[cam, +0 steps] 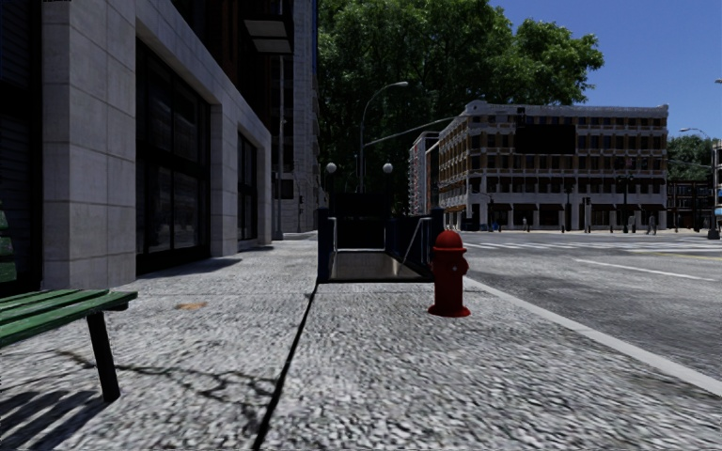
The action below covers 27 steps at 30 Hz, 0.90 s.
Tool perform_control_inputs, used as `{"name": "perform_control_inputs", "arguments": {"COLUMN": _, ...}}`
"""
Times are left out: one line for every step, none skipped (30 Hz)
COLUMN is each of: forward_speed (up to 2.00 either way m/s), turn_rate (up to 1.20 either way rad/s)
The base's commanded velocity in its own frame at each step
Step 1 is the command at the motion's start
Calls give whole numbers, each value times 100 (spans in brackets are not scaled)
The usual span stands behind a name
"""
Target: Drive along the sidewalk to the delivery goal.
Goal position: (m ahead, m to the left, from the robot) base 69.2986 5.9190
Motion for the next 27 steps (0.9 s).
{"name": "perform_control_inputs", "arguments": {"forward_speed": 200, "turn_rate": 35}}
{"name": "perform_control_inputs", "arguments": {"forward_speed": 200, "turn_rate": 40}}
{"name": "perform_control_inputs", "arguments": {"forward_speed": 200, "turn_rate": 43}}
{"name": "perform_control_inputs", "arguments": {"forward_speed": 200, "turn_rate": 43}}
{"name": "perform_control_inputs", "arguments": {"forward_speed": 200, "turn_rate": 44}}
{"name": "perform_control_inputs", "arguments": {"forward_speed": 200, "turn_rate": 44}}
{"name": "perform_control_inputs", "arguments": {"forward_speed": 200, "turn_rate": 44}}
{"name": "perform_control_inputs", "arguments": {"forward_speed": 200, "turn_rate": 44}}
{"name": "perform_control_inputs", "arguments": {"forward_speed": 200, "turn_rate": 44}}
{"name": "perform_control_inputs", "arguments": {"forward_speed": 200, "turn_rate": 44}}
{"name": "perform_control_inputs", "arguments": {"forward_speed": 200, "turn_rate": 46}}
{"name": "perform_control_inputs", "arguments": {"forward_speed": 200, "turn_rate": 47}}
{"name": "perform_control_inputs", "arguments": {"forward_speed": 200, "turn_rate": 47}}
{"name": "perform_control_inputs", "arguments": {"forward_speed": 200, "turn_rate": 47}}
{"name": "perform_control_inputs", "arguments": {"forward_speed": 200, "turn_rate": 47}}
{"name": "perform_control_inputs", "arguments": {"forward_speed": 200, "turn_rate": 47}}
{"name": "perform_control_inputs", "arguments": {"forward_speed": 200, "turn_rate": 47}}
{"name": "perform_control_inputs", "arguments": {"forward_speed": 200, "turn_rate": 47}}
{"name": "perform_control_inputs", "arguments": {"forward_speed": 200, "turn_rate": 47}}
{"name": "perform_control_inputs", "arguments": {"forward_speed": 200, "turn_rate": 47}}
{"name": "perform_control_inputs", "arguments": {"forward_speed": 200, "turn_rate": 47}}
{"name": "perform_control_inputs", "arguments": {"forward_speed": 200, "turn_rate": 47}}
{"name": "perform_control_inputs", "arguments": {"forward_speed": 200, "turn_rate": 47}}
{"name": "perform_control_inputs", "arguments": {"forward_speed": 200, "turn_rate": 47}}
{"name": "perform_control_inputs", "arguments": {"forward_speed": 200, "turn_rate": 47}}
{"name": "perform_control_inputs", "arguments": {"forward_speed": 200, "turn_rate": 47}}
{"name": "perform_control_inputs", "arguments": {"forward_speed": 200, "turn_rate": 47}}
